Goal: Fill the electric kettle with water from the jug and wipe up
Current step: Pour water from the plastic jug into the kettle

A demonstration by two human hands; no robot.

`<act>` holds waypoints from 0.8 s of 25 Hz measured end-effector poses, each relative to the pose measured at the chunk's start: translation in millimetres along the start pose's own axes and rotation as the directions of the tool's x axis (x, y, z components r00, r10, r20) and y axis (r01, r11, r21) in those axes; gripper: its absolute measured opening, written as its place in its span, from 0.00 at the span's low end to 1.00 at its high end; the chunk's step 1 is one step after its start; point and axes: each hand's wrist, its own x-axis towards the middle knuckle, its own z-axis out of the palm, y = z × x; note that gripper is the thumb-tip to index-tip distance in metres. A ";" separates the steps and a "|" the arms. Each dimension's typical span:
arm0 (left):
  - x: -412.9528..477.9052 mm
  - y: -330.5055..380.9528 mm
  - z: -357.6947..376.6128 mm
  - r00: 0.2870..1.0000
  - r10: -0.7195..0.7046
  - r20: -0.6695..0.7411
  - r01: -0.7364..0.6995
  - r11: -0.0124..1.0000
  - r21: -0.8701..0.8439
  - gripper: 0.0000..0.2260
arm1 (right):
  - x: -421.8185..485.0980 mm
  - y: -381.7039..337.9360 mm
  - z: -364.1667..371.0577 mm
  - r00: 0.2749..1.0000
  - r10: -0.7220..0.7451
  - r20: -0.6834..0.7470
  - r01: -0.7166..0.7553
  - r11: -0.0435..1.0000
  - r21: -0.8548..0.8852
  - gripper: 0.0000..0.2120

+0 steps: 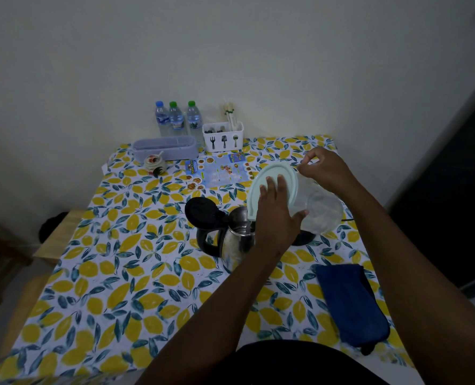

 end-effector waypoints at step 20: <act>40.7 38.2 105.4 0.855 0.170 0.490 -0.394 0.827 0.401 0.40 | -32.4 185.0 -27.5 0.881 0.432 -0.192 -0.274 0.798 0.537 0.07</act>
